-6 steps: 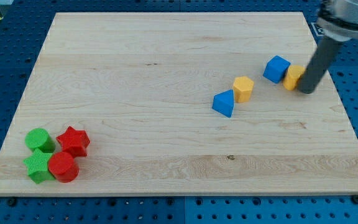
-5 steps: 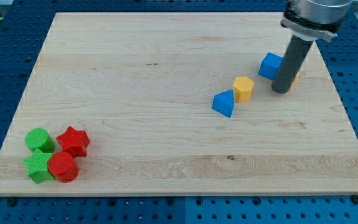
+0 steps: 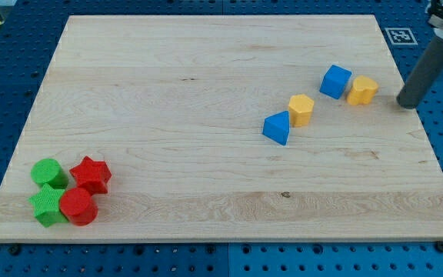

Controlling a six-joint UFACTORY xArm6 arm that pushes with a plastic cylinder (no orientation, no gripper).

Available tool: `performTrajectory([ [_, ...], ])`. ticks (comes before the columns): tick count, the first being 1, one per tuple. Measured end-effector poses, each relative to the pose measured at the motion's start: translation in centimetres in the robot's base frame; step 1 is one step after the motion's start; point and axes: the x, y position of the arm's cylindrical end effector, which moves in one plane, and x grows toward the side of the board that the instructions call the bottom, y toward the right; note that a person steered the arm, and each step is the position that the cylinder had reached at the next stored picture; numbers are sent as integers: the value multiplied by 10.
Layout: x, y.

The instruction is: Slide the yellow heart closer to the blue cube

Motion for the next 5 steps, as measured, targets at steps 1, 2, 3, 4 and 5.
performTrajectory([
  [1, 0, -46],
  [2, 0, -81],
  [3, 0, -60],
  [4, 1, -17],
  [5, 1, 4],
])
